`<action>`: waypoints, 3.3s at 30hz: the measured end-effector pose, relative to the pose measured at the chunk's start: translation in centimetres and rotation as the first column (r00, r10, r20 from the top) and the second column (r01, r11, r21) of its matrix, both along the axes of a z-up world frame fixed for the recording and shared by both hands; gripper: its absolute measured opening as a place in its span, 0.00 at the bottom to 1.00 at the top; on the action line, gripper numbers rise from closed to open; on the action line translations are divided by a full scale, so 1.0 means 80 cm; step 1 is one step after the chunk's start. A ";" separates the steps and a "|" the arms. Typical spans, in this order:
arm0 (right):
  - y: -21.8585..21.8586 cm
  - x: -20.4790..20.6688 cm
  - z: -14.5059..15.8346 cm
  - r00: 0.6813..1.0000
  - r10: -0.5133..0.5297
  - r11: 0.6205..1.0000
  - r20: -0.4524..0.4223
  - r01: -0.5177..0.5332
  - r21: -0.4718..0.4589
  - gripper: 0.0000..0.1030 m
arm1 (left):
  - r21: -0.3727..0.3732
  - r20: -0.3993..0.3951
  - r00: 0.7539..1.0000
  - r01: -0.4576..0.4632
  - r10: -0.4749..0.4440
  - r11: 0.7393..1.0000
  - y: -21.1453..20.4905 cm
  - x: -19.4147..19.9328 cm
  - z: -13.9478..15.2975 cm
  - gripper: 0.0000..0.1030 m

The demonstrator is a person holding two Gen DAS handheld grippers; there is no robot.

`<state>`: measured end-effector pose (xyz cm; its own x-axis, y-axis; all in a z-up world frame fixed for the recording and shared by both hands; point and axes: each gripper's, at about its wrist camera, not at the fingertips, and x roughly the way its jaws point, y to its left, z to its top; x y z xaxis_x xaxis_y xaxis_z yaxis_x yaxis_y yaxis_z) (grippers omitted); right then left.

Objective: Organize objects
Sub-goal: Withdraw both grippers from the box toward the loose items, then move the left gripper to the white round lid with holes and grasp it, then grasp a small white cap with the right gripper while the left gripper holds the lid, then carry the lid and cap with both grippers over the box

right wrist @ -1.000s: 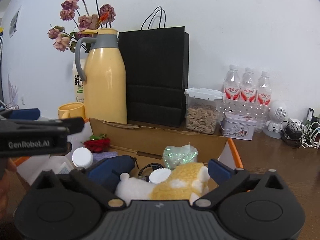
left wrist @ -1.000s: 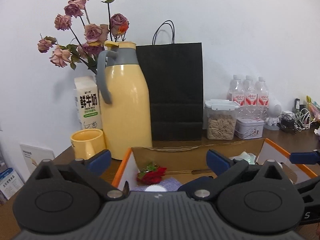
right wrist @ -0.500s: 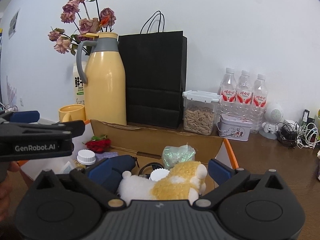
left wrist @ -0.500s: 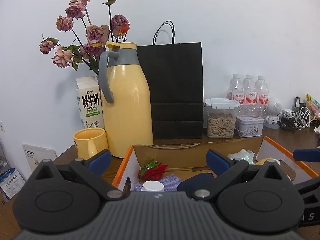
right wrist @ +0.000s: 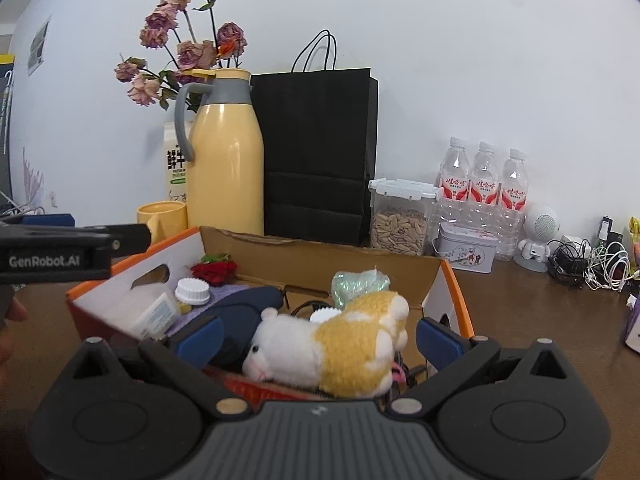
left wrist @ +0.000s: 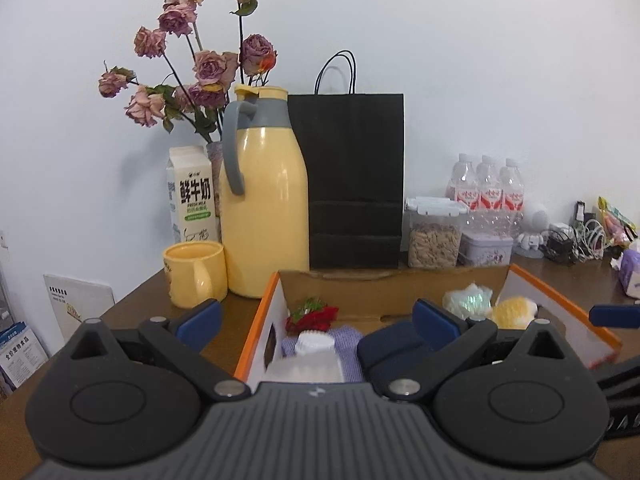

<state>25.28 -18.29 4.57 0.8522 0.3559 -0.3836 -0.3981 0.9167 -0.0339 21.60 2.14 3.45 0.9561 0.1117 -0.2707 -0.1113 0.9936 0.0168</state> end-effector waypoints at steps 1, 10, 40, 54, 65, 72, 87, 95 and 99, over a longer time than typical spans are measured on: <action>-0.002 -0.006 -0.001 1.000 0.001 1.000 -0.001 -0.001 -0.002 1.00 | 0.005 -0.006 1.000 0.000 0.001 1.000 0.002 -0.007 -0.003 1.00; -0.012 -0.048 -0.021 0.998 0.013 0.998 -0.066 -0.017 -0.057 1.00 | 0.019 -0.113 0.994 -0.006 0.008 1.000 0.023 -0.057 -0.027 1.00; -0.005 -0.052 -0.054 0.981 0.020 0.995 -0.192 -0.039 -0.097 1.00 | -0.022 -0.375 0.924 0.069 -0.072 0.997 0.037 -0.044 -0.076 0.39; -0.010 -0.047 -0.056 0.978 -0.003 0.998 -0.208 -0.011 -0.069 1.00 | -0.033 -0.300 0.951 0.075 -0.082 0.997 0.023 -0.042 -0.062 0.39; -0.005 -0.030 -0.049 0.976 0.000 1.000 -0.219 0.002 0.011 0.68 | -0.030 -0.255 0.965 0.051 -0.057 0.998 0.025 -0.048 -0.063 0.39; 0.008 -0.015 -0.051 0.966 0.012 1.000 -0.257 -0.004 0.029 0.47 | -0.040 -0.249 0.967 0.044 -0.053 0.998 0.027 -0.049 -0.064 0.39; 0.017 -0.008 -0.057 0.958 0.026 0.999 -0.285 -0.015 0.040 0.39 | -0.042 -0.247 0.968 0.045 -0.053 0.998 0.027 -0.049 -0.064 0.39; 0.025 -0.014 -0.060 0.965 0.037 0.999 -0.259 -0.038 -0.001 0.26 | -0.060 -0.258 0.964 0.042 -0.057 0.997 0.029 -0.047 -0.068 0.39; 0.022 -0.019 -0.058 0.968 0.042 0.999 -0.247 -0.040 0.010 0.26 | -0.064 -0.247 0.967 0.042 -0.057 0.997 0.030 -0.050 -0.067 0.39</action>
